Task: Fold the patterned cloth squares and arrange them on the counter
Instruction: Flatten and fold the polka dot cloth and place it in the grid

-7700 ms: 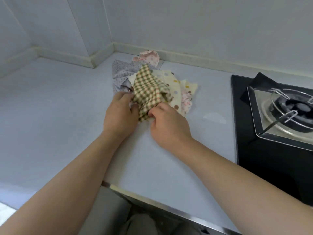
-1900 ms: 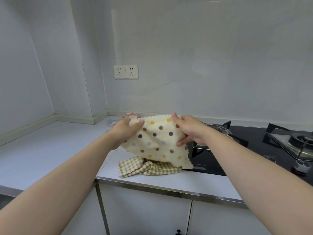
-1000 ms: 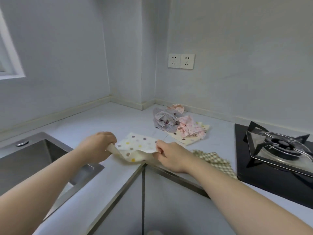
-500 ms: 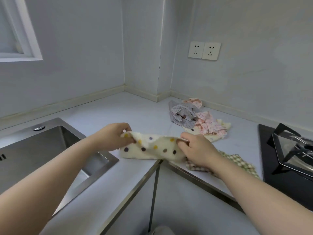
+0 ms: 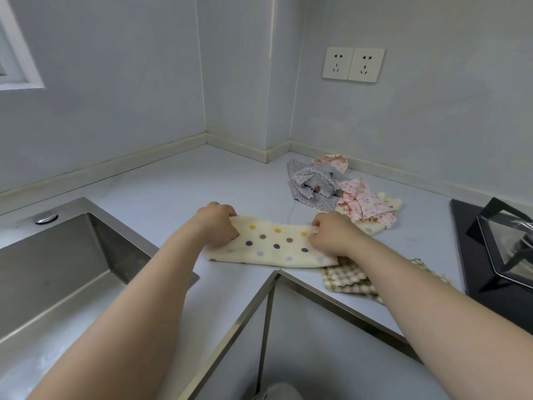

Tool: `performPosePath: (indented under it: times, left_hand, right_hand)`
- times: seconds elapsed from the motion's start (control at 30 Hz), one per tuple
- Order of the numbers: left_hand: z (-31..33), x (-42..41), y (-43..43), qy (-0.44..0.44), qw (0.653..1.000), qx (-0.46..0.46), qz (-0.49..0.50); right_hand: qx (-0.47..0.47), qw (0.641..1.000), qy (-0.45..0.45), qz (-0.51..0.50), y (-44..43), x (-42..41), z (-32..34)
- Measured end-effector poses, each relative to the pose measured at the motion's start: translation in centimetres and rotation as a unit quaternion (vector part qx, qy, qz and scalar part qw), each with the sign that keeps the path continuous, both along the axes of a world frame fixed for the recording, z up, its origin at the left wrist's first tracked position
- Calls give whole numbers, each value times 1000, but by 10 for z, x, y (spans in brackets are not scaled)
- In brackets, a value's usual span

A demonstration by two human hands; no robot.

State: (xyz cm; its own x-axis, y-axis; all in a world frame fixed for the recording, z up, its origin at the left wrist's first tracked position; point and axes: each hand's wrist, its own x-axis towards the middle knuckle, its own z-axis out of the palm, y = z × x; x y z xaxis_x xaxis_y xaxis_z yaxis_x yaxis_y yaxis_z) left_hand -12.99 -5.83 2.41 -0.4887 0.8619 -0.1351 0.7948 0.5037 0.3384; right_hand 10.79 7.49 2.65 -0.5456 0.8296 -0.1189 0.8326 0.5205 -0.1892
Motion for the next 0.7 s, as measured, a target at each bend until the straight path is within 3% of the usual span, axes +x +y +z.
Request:
performPosePath:
  times: [0.17,0.37,0.5,0.7]
  left_hand:
    - [5,-1,-3,-6,1000,-12,-10]
    - [21,-14,-13,-162,977,137,39]
    - [23,-16,-14,-216,954,201,44]
    - [21,-15,-18,-186,947,257,45]
  right_hand:
    - [-63,994,86,-2,-1,0,10]
    - [-98,964,247,5,-5,5,23]
    - [-98,962,254,26,-4,7,26]
    - [-37,976,210,39,-4,10,27]
